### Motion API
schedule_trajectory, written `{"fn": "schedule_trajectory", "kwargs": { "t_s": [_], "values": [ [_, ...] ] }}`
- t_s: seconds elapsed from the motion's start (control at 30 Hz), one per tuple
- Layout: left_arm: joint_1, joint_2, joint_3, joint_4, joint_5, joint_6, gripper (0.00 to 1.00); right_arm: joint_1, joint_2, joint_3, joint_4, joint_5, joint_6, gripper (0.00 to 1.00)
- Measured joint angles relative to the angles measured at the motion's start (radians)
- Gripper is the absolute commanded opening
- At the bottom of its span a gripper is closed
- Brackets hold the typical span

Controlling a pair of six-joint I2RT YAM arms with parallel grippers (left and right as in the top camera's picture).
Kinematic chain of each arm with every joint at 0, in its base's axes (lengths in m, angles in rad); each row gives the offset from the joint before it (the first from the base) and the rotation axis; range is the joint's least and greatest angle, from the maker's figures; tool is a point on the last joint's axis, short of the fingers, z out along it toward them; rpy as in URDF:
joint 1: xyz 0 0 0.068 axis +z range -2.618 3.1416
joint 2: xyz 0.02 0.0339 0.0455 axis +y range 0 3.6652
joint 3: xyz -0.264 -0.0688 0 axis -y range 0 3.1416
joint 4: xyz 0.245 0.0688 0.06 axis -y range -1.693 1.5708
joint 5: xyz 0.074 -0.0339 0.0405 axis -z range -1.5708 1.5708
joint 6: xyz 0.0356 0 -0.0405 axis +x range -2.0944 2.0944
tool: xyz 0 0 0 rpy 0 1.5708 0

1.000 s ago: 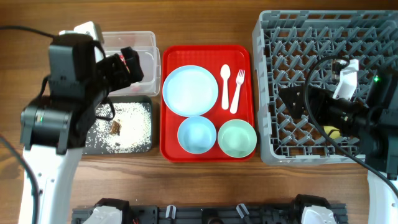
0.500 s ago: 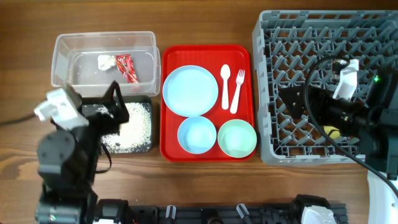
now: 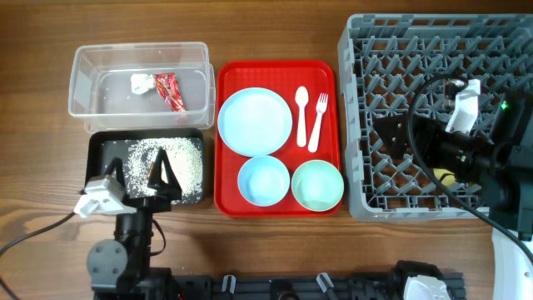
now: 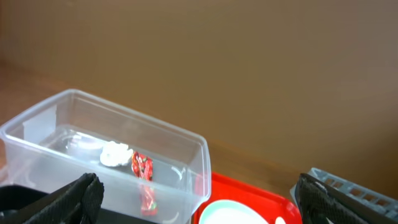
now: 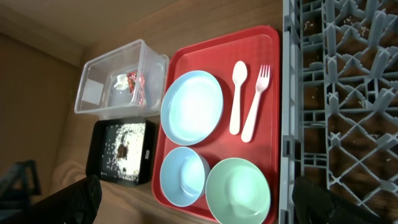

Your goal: Sort waste into correct bins and load items into the dishwasher rack

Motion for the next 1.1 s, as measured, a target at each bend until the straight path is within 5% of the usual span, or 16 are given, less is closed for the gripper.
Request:
{"fn": "schedule_trajectory", "kwargs": {
  "t_s": [0.3,1.1],
  "values": [
    [0.000,-0.050,-0.256,0.227,0.000,-0.006,1.00,0.000,0.000,0.000,0.000,0.000,0.000,1.00],
    [0.001,-0.050,-0.288,0.153,0.003,-0.011,1.00,0.000,0.000,0.000,0.000,0.000,0.036,1.00]
  ]
}}
